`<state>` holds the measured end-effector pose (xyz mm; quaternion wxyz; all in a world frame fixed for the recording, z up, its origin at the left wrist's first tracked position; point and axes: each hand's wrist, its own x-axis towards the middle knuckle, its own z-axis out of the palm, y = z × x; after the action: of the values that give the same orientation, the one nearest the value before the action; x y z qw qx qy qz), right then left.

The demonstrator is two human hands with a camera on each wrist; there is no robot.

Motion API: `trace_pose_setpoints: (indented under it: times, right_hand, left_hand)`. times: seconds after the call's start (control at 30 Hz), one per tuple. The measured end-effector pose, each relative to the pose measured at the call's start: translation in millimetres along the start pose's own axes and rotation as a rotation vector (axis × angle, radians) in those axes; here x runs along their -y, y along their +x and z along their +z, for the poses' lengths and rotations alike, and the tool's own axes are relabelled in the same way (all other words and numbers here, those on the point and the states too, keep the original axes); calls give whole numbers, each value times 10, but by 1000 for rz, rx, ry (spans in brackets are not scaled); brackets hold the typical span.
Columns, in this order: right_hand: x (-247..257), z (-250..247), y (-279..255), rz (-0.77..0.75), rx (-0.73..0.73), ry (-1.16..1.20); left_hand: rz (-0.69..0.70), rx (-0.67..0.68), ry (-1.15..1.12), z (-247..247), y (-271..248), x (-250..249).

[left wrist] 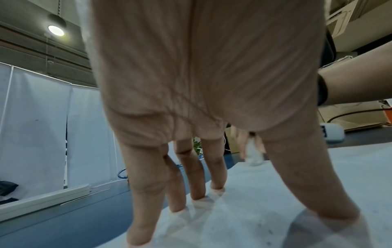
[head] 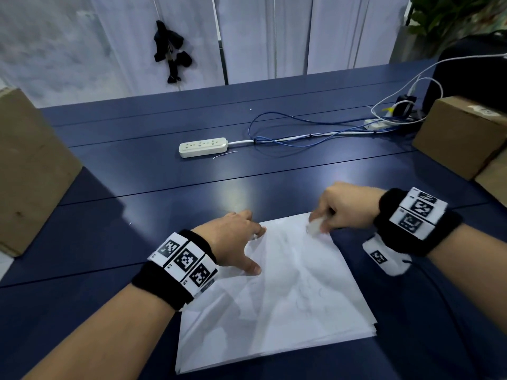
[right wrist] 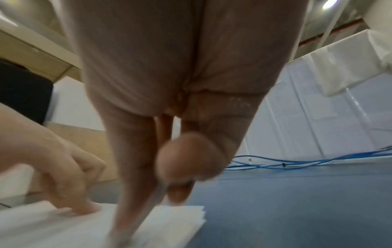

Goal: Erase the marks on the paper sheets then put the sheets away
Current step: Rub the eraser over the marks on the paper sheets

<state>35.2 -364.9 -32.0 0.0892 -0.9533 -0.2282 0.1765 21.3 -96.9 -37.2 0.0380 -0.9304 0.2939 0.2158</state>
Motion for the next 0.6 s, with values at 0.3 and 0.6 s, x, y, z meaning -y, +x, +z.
trace_pose_setpoints:
  times: [0.3,0.6]
  right_hand:
    - [39,-55,165,47,-116,3]
    - [87,-13,-75,25,18,50]
  left_hand:
    - [7,0,-3,-4,-14,-8]
    - [14,-11,9,-10,-7,-11]
